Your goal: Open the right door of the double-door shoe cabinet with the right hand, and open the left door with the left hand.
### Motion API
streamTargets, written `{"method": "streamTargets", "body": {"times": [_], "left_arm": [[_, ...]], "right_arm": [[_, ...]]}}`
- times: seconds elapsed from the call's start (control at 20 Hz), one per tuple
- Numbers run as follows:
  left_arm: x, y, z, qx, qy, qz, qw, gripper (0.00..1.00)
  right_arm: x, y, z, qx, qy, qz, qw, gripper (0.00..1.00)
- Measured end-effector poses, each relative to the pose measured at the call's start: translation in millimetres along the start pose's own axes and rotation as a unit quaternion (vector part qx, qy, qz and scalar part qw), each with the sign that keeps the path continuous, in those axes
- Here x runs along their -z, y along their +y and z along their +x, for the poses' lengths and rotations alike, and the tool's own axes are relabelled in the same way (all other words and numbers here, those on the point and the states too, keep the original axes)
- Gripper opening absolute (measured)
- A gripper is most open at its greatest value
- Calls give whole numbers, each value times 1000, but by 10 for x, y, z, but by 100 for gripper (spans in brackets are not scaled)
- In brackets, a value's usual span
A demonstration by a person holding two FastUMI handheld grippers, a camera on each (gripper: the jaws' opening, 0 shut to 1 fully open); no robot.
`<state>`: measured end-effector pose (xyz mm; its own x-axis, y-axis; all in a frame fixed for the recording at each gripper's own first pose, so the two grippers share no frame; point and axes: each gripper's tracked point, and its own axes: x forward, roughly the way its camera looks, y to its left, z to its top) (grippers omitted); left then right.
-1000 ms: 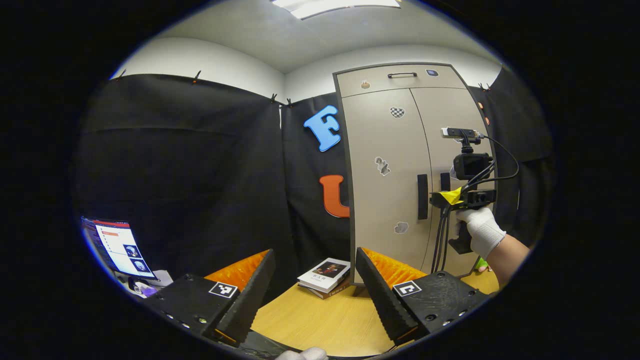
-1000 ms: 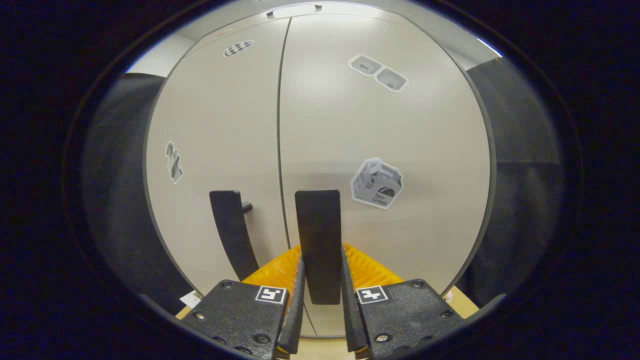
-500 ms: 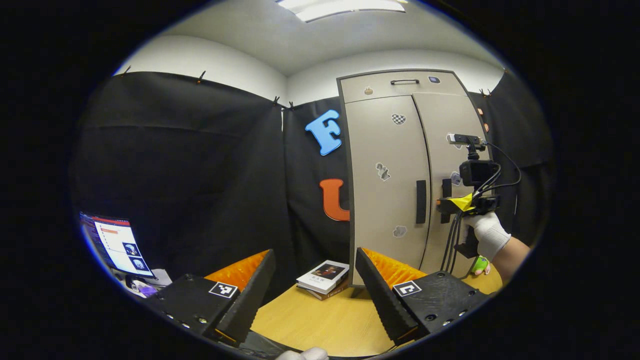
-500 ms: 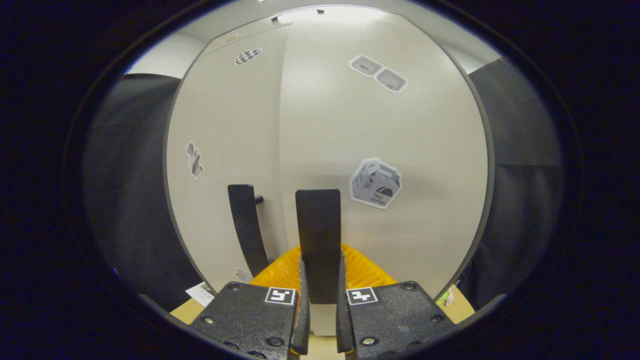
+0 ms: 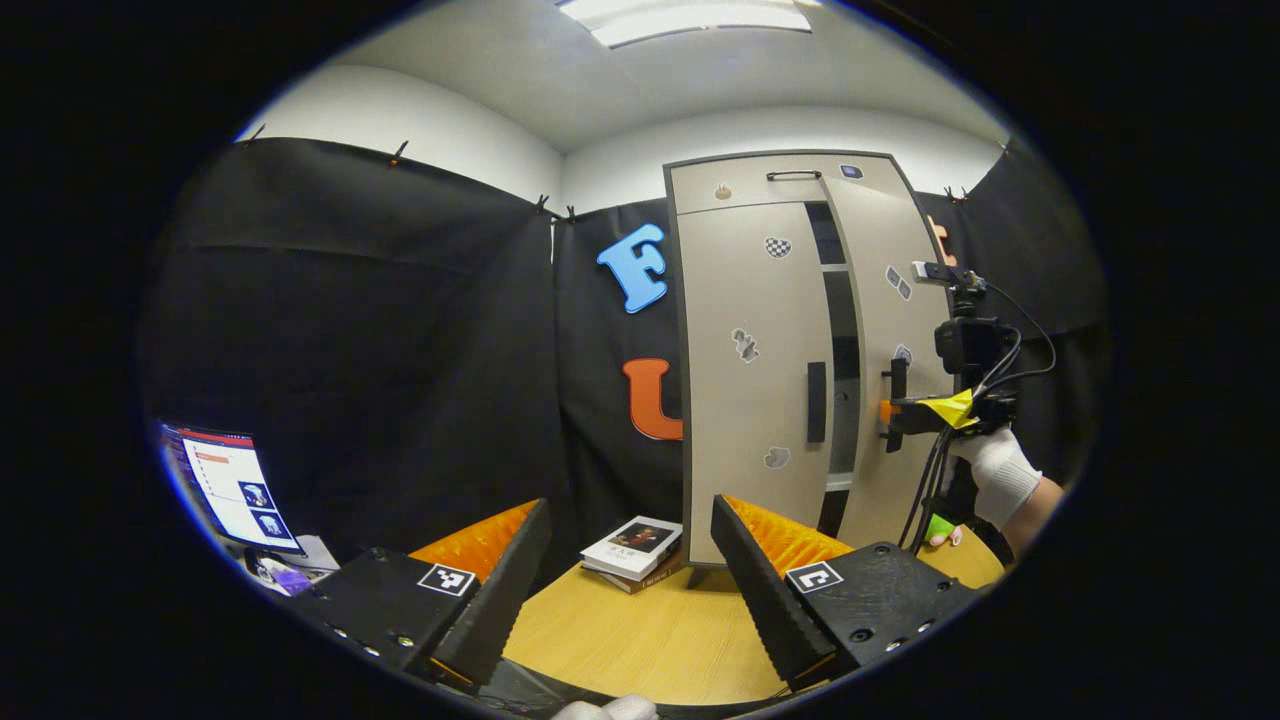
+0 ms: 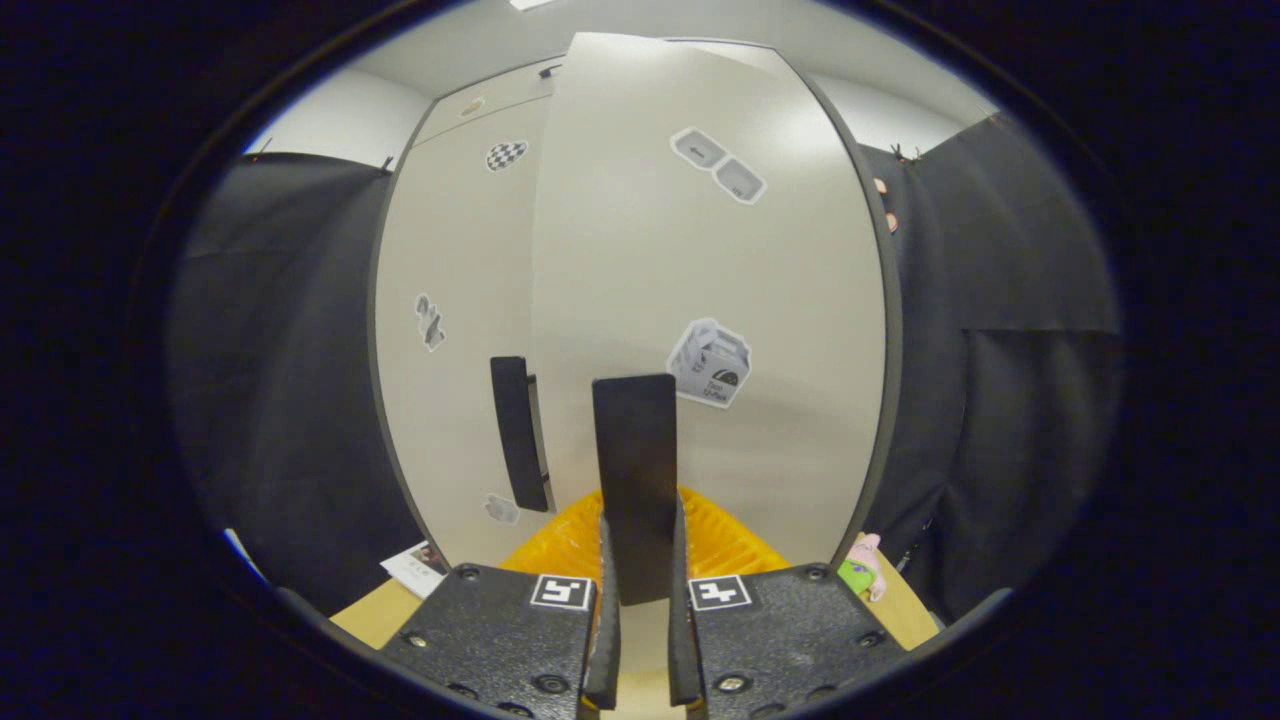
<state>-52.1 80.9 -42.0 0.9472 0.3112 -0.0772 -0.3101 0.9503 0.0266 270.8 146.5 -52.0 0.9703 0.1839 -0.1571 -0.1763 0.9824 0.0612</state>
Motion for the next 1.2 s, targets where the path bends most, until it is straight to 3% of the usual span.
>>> {"method": "streamTargets", "body": {"times": [0.55, 1.0, 1.2], "left_arm": [[11, -173, -218, 63, -1, -8, 998, 97], [-2, -470, -235, 122, -4, -20, 992, 97], [-19, -747, -206, 144, -4, -23, 989, 97]], "right_arm": [[52, -626, -758, 54, -6, -4, 998, 19], [48, -1357, -1087, 116, -6, -27, 993, 4], [35, -1738, -1124, 132, -3, -32, 991, 2]]}}
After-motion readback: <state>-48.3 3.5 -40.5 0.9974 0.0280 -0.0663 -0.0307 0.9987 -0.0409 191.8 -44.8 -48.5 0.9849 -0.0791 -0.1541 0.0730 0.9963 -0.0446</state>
